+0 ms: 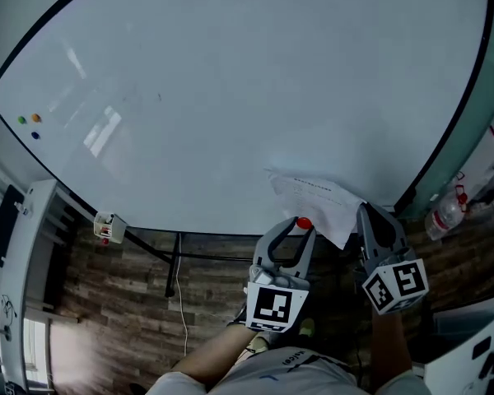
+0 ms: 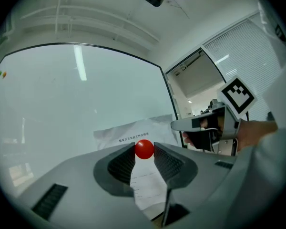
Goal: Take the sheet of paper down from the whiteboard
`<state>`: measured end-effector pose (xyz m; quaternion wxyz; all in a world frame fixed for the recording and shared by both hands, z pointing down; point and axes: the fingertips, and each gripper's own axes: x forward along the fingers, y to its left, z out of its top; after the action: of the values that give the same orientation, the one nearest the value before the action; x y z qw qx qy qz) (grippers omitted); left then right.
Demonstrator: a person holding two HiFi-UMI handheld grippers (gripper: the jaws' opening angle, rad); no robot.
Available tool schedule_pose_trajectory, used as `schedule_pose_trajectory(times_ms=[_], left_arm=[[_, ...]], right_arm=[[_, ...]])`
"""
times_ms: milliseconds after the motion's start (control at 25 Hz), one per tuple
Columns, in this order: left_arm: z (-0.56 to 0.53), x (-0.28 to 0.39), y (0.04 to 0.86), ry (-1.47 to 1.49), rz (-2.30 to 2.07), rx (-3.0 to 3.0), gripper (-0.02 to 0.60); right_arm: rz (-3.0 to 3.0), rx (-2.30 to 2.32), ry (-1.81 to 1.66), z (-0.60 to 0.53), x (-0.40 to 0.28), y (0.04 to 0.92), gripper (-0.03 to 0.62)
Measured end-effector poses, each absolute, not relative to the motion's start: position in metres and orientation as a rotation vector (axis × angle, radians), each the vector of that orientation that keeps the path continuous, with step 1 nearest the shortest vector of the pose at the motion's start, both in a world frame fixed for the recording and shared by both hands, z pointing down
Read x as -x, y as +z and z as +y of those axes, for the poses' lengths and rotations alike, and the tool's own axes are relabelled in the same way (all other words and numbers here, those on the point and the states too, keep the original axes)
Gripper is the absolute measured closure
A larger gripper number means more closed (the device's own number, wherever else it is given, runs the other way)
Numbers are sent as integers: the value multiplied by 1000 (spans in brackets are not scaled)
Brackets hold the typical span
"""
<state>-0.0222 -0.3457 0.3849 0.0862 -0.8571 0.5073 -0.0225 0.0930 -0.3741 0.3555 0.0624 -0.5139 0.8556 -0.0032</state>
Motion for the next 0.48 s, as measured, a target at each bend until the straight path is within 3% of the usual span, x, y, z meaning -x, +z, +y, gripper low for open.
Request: schedule_pose_trajectory(times_ms=[480], left_arm=[[-305,44,377,-20,1395,2627,449]], right_arm=[[2543,1647,1,-325,-75,349,582]])
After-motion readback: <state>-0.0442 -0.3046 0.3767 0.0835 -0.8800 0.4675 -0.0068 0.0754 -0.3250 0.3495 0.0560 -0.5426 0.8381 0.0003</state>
